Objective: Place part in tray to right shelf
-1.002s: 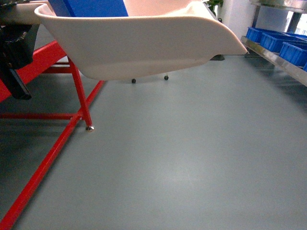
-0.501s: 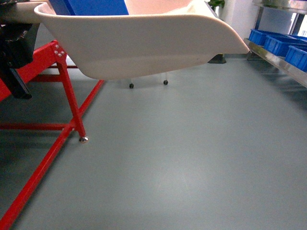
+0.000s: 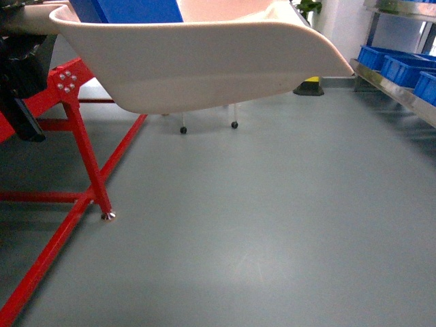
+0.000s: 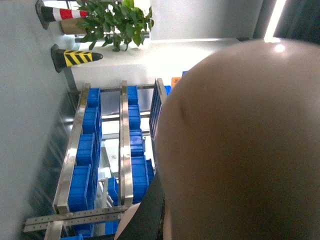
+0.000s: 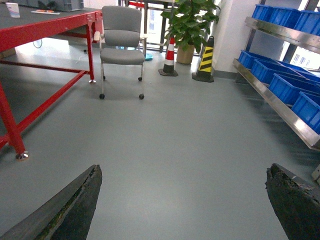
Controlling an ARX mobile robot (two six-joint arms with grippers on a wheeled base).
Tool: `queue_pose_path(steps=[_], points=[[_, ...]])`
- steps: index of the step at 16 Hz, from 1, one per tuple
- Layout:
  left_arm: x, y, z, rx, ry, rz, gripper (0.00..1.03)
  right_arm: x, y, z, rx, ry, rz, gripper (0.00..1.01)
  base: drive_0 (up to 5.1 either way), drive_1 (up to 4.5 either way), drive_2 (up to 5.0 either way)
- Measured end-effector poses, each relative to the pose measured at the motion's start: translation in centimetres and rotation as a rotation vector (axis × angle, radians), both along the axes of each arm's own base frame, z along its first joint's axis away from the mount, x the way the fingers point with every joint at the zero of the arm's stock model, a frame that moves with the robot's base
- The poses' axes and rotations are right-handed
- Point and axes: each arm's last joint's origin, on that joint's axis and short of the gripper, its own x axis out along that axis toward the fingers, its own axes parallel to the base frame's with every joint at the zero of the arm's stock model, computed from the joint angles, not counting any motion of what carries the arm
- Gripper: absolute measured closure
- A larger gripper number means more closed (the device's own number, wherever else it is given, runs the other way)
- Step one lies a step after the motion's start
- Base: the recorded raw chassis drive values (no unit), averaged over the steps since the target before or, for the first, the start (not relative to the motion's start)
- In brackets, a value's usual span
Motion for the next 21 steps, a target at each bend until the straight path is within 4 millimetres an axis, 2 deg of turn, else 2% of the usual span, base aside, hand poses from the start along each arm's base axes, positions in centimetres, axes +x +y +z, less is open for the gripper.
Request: queue_pose_path(steps=[21], points=[[-0.01, 0.00, 0.05, -0.001, -0.004, -0.001, 0.88, 0.00, 0.00, 0.02, 0.000, 0.000, 0.000, 0.03, 0.0, 4.30, -4.3]])
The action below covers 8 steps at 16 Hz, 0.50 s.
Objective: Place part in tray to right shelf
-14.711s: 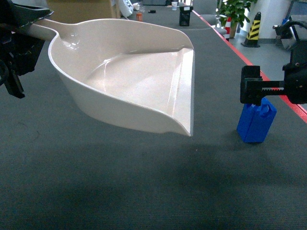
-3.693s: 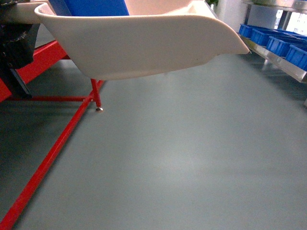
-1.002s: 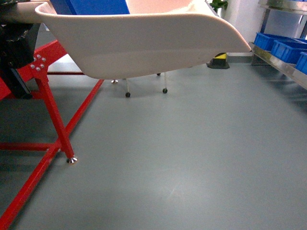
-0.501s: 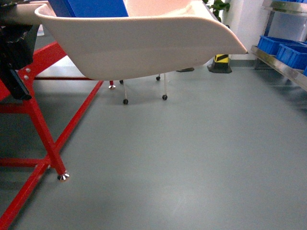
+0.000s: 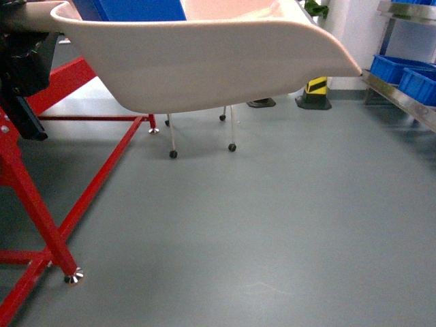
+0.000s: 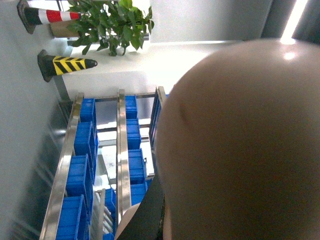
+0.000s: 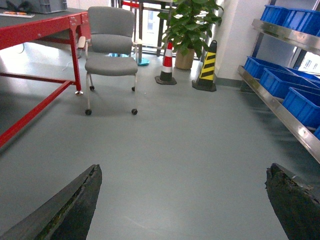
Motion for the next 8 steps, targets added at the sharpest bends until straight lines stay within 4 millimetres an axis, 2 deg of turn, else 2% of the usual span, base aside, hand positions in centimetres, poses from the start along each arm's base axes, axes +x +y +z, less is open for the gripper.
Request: queue_pose_path(steps=[2, 8], points=[[0.04, 0.00, 0.03, -0.001, 0.000, 0.003, 0.88, 0.01, 0.00, 0.00, 0.000, 0.001, 0.000, 0.03, 0.0, 0.00, 0.0], [0.04, 0.10, -0.09, 0.000, 0.006, 0.006, 0.88, 0.00, 0.01, -0.01, 0.001, 0.001, 0.003, 0.03, -1.3, -1.29, -1.3]])
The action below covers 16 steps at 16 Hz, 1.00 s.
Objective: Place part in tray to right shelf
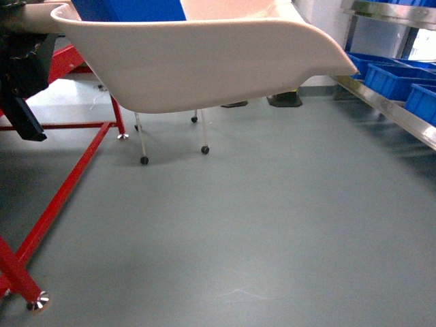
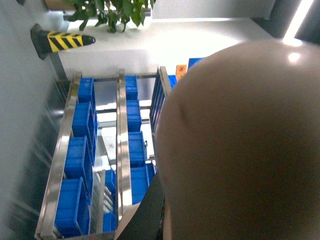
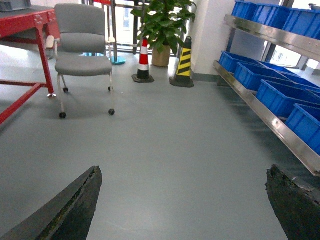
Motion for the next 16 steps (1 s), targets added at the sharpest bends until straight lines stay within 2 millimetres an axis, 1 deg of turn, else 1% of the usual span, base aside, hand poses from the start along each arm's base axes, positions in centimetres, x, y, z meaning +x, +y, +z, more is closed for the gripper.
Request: queue_pose_path(steps=[16], points=[[0.00, -0.02, 0.01, 0.000, -0.001, 0.000, 0.88, 0.01, 0.00, -0.01, 0.000, 0.001, 0.000, 0.03, -1.6, -1.57, -1.6]])
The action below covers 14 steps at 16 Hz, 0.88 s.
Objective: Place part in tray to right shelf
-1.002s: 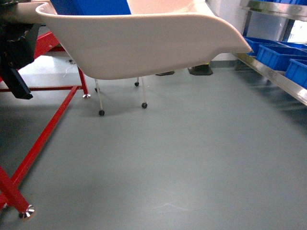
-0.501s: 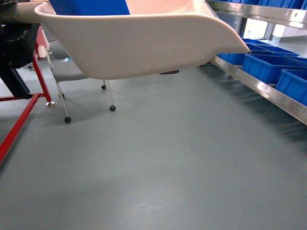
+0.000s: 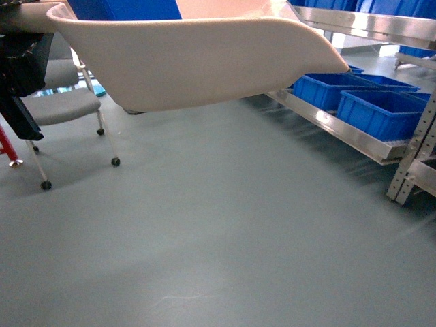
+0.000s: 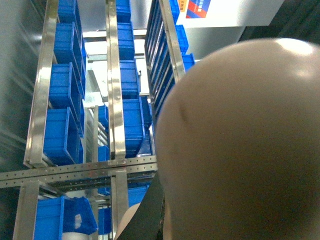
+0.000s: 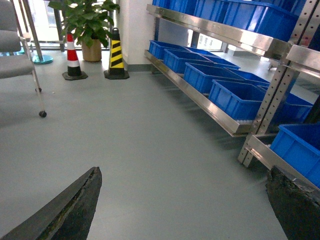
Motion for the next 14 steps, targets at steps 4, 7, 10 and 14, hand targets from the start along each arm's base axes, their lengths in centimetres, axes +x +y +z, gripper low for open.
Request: queue_pose_path(steps=[4, 7, 10, 14], points=[[0.00, -0.01, 0.00, 0.001, 0.000, -0.003, 0.88, 0.00, 0.00, 0.01, 0.000, 0.000, 0.000, 0.03, -1.7, -1.67, -1.7], [0.00, 0.00, 0.00, 0.001, 0.000, -0.003, 0.88, 0.00, 0.00, 0.01, 0.000, 0.000, 0.000, 0.03, -1.7, -1.66, -1.7], [0.00, -0.01, 0.00, 0.001, 0.000, -0.003, 0.88, 0.00, 0.00, 0.00, 0.000, 0.000, 0.000, 0.03, -1.6, -1.62, -1.6], [0.00, 0.00, 0.00, 0.001, 0.000, -0.003, 0.88, 0.00, 0.00, 0.00, 0.000, 0.000, 0.000, 0.03, -1.7, -1.65, -1.7]])
